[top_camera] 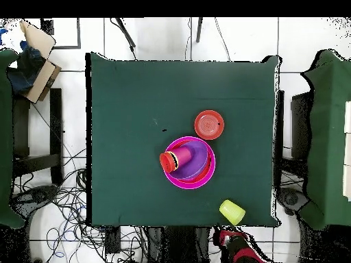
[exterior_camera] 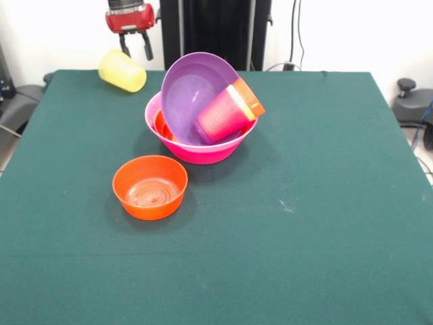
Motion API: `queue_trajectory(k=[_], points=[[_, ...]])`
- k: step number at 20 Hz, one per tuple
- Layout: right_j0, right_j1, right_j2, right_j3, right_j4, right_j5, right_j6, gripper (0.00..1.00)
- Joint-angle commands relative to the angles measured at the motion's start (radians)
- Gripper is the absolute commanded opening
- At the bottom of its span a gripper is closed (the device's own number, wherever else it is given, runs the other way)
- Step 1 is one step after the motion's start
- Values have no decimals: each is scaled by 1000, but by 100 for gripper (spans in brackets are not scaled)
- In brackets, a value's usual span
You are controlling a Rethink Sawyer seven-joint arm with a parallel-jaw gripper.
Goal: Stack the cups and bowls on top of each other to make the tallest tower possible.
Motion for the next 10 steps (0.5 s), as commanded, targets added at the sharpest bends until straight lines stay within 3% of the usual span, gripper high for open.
queue_trajectory(k=[1, 7, 10], points=[[6, 8, 139, -127, -35, 137, -15, 100], [-16, 4, 177, -129, -32, 170, -35, 100], [-52, -10, 238, -129, -9, 239, -89, 100]])
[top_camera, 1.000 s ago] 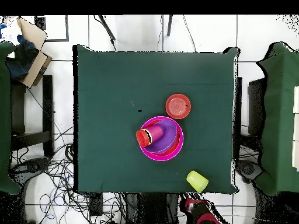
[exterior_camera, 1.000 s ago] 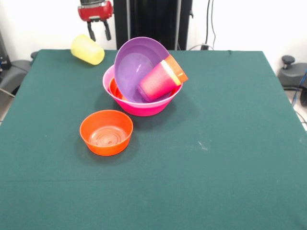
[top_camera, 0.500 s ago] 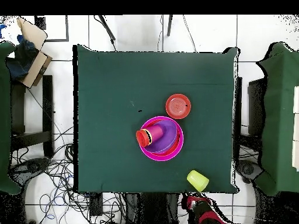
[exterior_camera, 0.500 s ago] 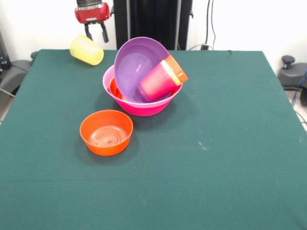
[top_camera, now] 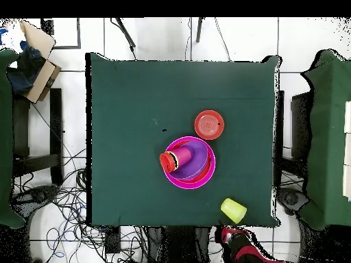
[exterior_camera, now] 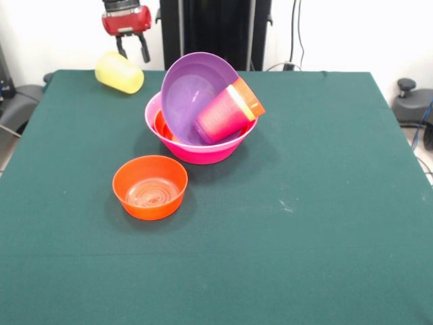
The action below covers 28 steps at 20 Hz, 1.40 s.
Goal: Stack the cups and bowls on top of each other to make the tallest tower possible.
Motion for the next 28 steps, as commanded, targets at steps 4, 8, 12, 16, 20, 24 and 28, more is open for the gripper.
queue_trajectory(k=[4, 8, 12, 16, 20, 24, 28], points=[[-30, -13, 221, -126, 0, 240, -114, 100], [-34, -9, 246, -134, -11, 252, -110, 100], [-38, -14, 287, -147, -6, 287, -130, 100], [-46, -12, 317, -154, 1, 315, -145, 100], [-32, -35, 317, -142, -7, 308, -112, 100], [-31, -44, 335, -147, 0, 328, -117, 100], [-52, -28, 375, -171, 16, 373, -164, 100]])
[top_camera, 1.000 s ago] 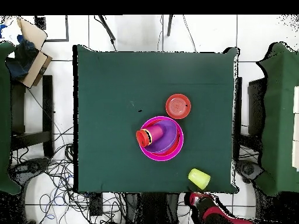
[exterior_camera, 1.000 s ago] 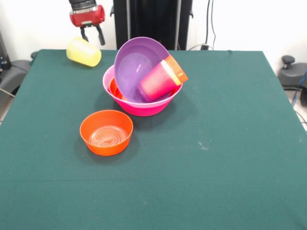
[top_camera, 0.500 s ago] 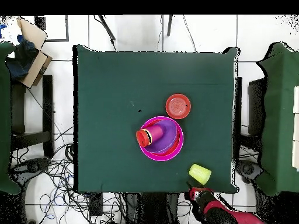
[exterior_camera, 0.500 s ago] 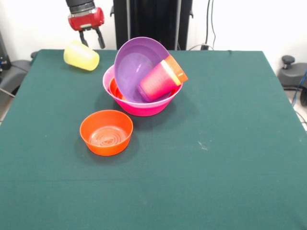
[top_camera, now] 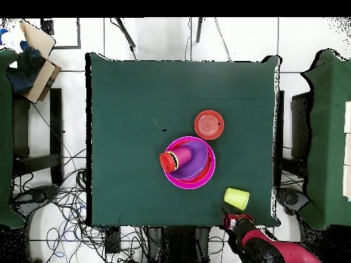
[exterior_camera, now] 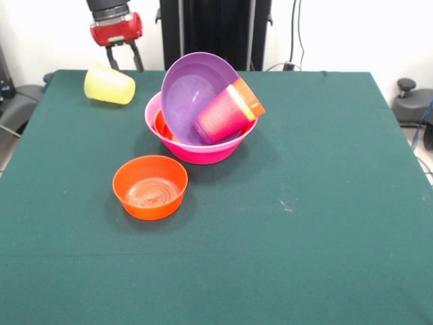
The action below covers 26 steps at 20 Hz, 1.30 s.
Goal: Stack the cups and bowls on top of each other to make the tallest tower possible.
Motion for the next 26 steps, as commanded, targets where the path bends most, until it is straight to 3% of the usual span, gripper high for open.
queue_trajectory(k=[1, 7, 24, 26], points=[[13, 6, 130, -161, 22, 165, -187, 100], [-24, 44, 188, -196, 38, 244, -265, 100], [-40, 49, 236, -184, 8, 266, -238, 100], [-56, 75, 275, -175, 12, 285, -305, 100]])
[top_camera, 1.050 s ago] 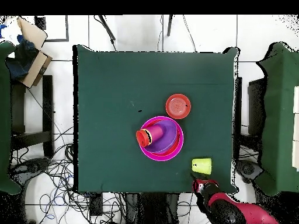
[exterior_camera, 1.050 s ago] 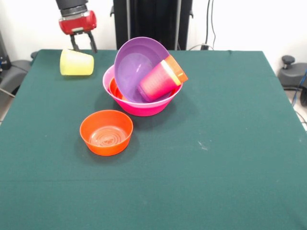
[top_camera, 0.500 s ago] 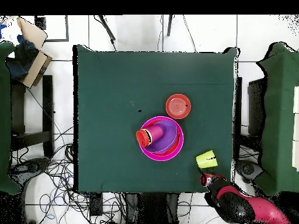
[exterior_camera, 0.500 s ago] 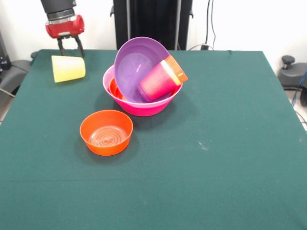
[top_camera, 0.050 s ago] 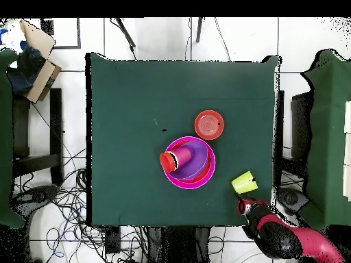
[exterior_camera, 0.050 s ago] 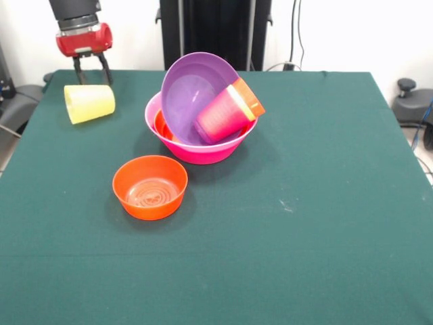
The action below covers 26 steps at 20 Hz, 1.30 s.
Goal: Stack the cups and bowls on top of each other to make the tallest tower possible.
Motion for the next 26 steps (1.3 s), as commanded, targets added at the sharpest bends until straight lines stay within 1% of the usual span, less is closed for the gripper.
queue_trajectory(k=[1, 2, 4, 12, 15, 18, 21, 24, 26], points=[[11, 77, 114, -71, -11, 127, -348, 100], [3, 96, 139, -65, -5, 143, -392, 100], [-2, 116, 168, -62, 2, 165, -438, 100], [-15, 104, 169, -55, -4, 177, -416, 100], [-18, 110, 183, -56, 2, 192, -440, 100], [-12, 100, 190, -52, 5, 194, -428, 100], [-20, 101, 187, -63, 4, 200, -418, 100], [-26, 63, 162, -79, -3, 195, -366, 100], [-27, 65, 171, -93, 2, 208, -389, 100]])
